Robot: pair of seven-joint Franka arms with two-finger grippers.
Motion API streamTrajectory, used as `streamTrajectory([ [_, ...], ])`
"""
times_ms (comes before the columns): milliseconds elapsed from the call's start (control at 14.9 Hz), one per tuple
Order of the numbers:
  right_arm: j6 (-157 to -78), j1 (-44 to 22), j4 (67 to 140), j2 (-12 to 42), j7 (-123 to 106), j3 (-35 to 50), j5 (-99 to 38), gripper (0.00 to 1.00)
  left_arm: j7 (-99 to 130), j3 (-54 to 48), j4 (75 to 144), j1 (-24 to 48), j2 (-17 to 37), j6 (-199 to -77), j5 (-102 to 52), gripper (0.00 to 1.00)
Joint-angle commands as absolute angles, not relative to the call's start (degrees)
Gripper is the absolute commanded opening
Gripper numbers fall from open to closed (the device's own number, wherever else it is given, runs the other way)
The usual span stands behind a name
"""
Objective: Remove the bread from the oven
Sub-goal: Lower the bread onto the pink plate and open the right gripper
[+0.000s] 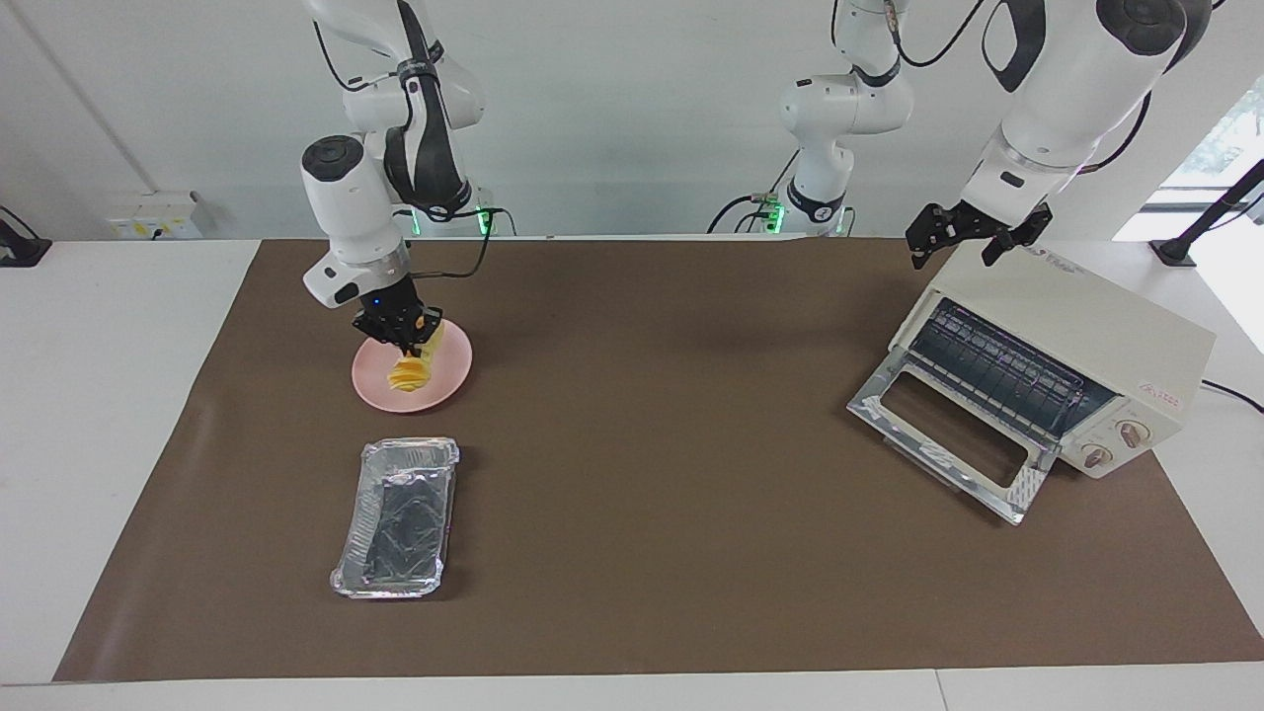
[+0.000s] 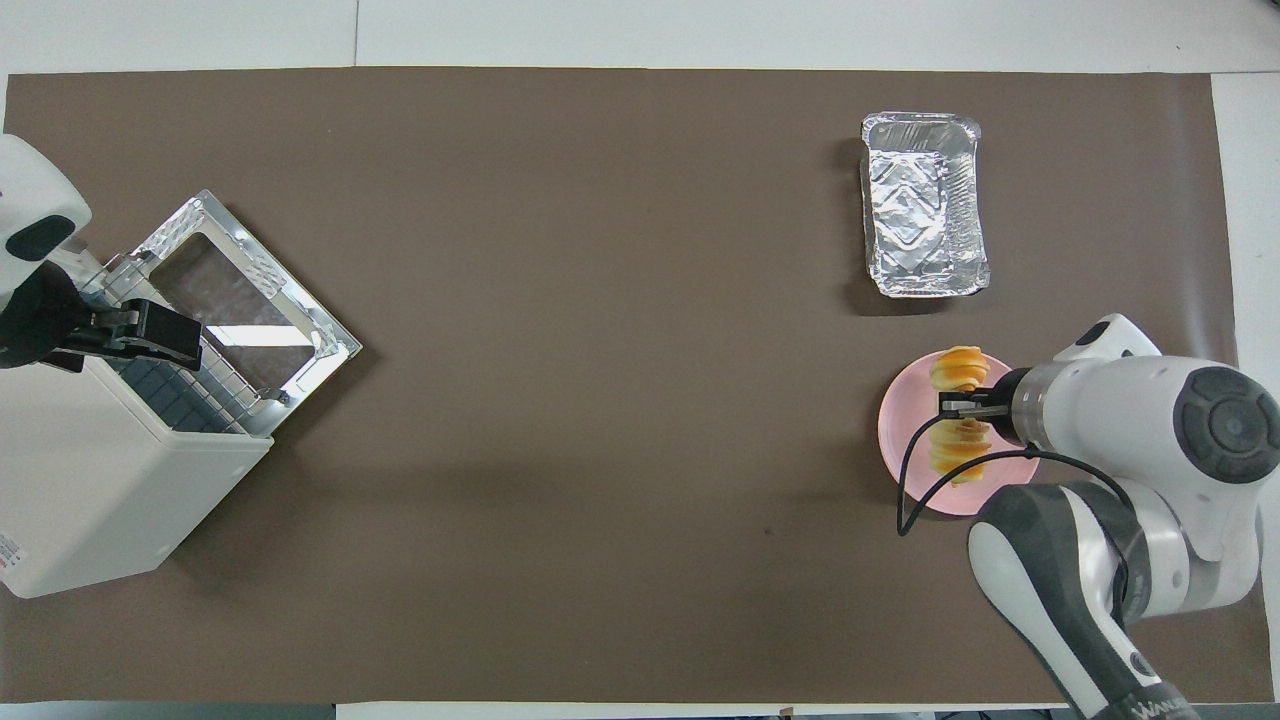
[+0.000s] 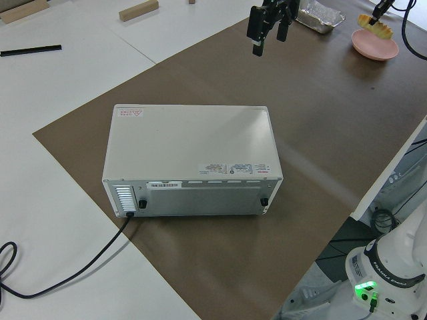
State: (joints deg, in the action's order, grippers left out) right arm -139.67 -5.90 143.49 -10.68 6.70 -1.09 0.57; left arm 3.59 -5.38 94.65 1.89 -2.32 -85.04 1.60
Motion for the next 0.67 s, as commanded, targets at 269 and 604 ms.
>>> streamTrajectory([
  [269,-151.2,-6.1,149.6,-8.1,6.1,-1.0,-0.1,0.00,3.2,-5.5,95.9,1.2,-3.7,-84.8,0.6,1.00],
  [604,-150.3,-5.5,148.5,-7.9,5.7,-1.0,-0.1,1.00,3.2,-5.5,95.9,1.2,-3.7,-84.8,0.6,1.00],
])
